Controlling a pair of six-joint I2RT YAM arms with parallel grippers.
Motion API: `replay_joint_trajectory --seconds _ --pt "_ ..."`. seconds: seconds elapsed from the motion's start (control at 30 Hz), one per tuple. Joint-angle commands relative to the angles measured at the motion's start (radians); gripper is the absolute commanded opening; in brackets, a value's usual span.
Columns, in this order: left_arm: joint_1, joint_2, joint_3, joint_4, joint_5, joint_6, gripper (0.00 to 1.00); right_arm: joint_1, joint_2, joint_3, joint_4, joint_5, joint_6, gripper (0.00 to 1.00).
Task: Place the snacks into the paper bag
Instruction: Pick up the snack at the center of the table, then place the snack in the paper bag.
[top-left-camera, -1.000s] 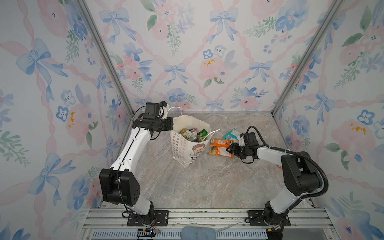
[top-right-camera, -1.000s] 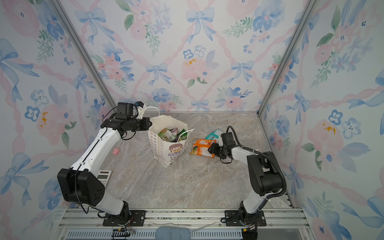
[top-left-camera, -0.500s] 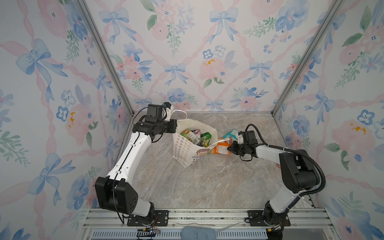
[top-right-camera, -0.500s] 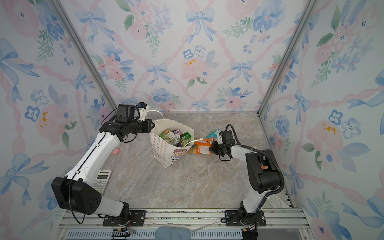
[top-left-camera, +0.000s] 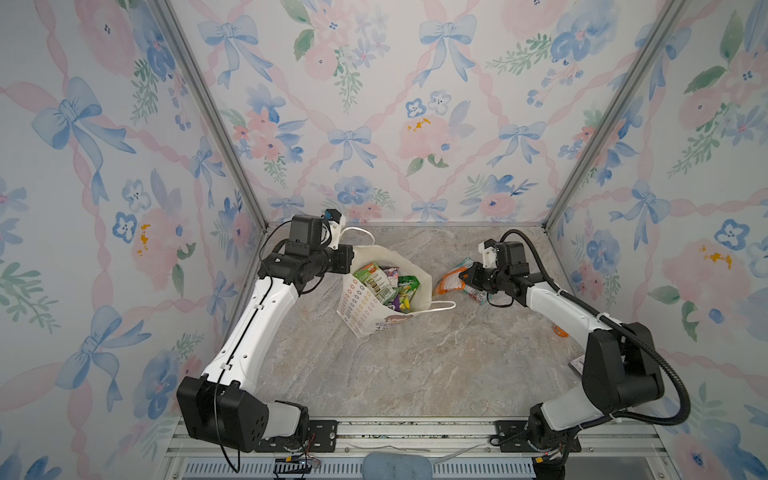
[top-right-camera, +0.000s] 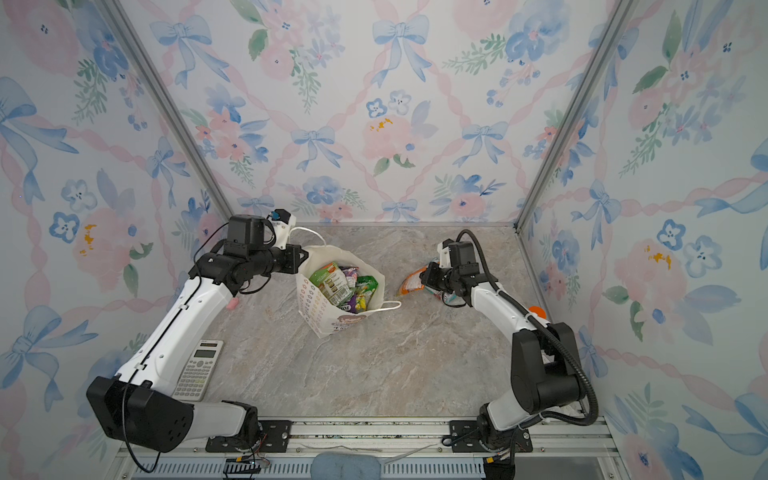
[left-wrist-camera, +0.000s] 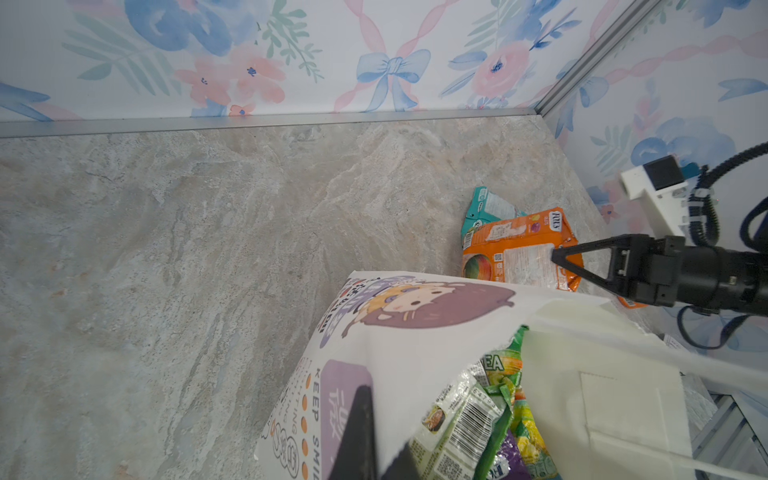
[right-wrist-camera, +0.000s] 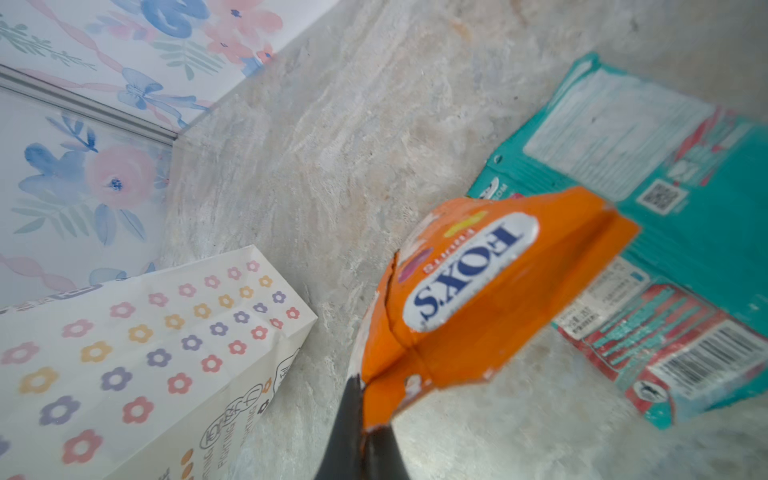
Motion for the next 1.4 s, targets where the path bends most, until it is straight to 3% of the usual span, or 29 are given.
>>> replay_joint_trajectory --seconds 0.0,0.47,0.97,1.37 --pt "-0.006 -0.026 -0.007 0.053 0.010 -0.015 0.00 0.009 -0.090 0.074 -0.059 0.017 -0.044 0.00" --pt "-0.005 0.032 0.011 0.053 -0.008 0.000 0.00 0.083 -0.185 0.398 -0.116 0.025 -0.127 0.00" --pt "0.015 0.100 0.043 0.053 -0.014 0.037 0.00 0.307 -0.032 0.777 -0.161 -0.075 -0.256 0.00" --pt "0.083 0.108 0.040 0.053 0.053 0.054 0.00 0.444 0.080 0.876 -0.323 -0.151 -0.337 0.00"
